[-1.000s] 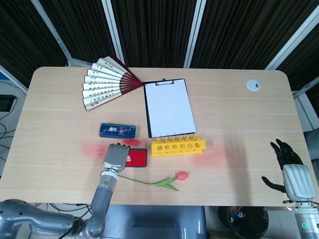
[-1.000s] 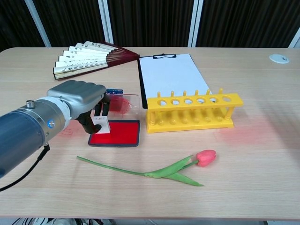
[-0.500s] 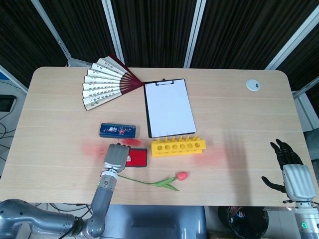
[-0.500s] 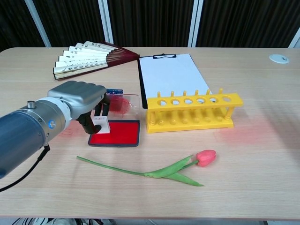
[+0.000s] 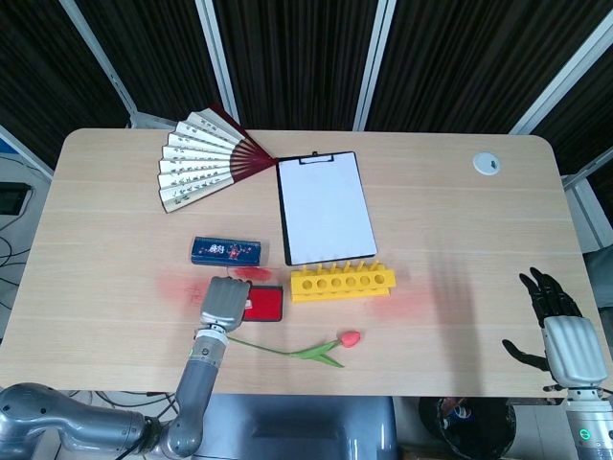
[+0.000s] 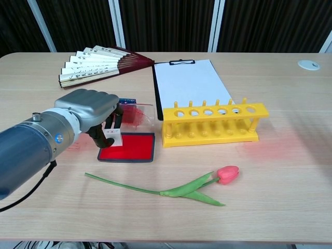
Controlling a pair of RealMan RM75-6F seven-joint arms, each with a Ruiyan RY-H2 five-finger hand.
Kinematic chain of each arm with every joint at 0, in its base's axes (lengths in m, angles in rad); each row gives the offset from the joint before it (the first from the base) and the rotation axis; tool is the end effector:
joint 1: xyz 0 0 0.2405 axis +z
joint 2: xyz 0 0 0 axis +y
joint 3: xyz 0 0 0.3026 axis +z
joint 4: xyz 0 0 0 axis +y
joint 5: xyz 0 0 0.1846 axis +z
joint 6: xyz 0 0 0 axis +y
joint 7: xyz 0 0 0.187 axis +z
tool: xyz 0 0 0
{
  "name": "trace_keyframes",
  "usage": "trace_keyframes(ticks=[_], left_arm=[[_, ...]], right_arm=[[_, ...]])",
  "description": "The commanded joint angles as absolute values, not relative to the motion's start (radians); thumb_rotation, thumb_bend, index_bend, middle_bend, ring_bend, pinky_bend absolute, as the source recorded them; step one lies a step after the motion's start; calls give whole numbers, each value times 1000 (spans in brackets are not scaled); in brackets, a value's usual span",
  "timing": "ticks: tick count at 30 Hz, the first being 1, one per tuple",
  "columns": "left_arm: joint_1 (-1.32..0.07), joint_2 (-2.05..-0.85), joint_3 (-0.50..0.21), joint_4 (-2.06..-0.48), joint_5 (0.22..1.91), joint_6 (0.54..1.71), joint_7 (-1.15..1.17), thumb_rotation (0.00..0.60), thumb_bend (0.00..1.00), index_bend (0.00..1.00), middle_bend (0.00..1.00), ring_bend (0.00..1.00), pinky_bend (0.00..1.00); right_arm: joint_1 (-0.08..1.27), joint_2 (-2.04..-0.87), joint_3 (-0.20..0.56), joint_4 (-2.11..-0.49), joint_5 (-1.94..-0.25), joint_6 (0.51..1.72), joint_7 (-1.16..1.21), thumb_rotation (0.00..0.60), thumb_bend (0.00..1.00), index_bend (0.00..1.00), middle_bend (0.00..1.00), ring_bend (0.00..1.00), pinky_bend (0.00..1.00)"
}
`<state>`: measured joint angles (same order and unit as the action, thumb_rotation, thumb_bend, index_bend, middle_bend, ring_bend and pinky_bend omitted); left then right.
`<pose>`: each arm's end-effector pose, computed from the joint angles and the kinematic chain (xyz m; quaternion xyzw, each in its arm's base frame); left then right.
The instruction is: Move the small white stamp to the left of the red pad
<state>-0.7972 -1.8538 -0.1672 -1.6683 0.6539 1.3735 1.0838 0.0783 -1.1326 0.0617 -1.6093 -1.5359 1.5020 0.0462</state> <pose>-0.1377 0.3542 -0.0825 -0.7461 -0.3598 -0.2318 0.5101 -0.3352 -0.2252 0.2003 0.5870 -0.3905 0.4193 0.5720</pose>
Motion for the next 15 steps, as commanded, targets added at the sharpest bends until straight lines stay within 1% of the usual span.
trace_keyframes(ticks=[1,9,12,15], left_arm=[[-796,-1854,-160,-1661,675,1375,1074,600,400,593,583,505,608],[-790,-1833,-137,-1656,726,1364,1053,600,414,614,610,529,625],[-785,-1815,-132,-1660,737,1341,1029,600,414,618,612,531,627],[-784,-1787,-131,-1671,743,1287,988,600,414,628,623,541,635]], right_arm=[[78,-1132,62,-1610,-1536,1502,47,600,236,48,0,0,193],[78,-1132,62,-1610,-1537,1503,48,600,237,50,0,0,193],[78,-1132,62,-1609,-1538,1504,47,600,237,50,0,0,193],[78,-1133,62,-1609,-1537,1504,46,600,237,50,0,0,193]])
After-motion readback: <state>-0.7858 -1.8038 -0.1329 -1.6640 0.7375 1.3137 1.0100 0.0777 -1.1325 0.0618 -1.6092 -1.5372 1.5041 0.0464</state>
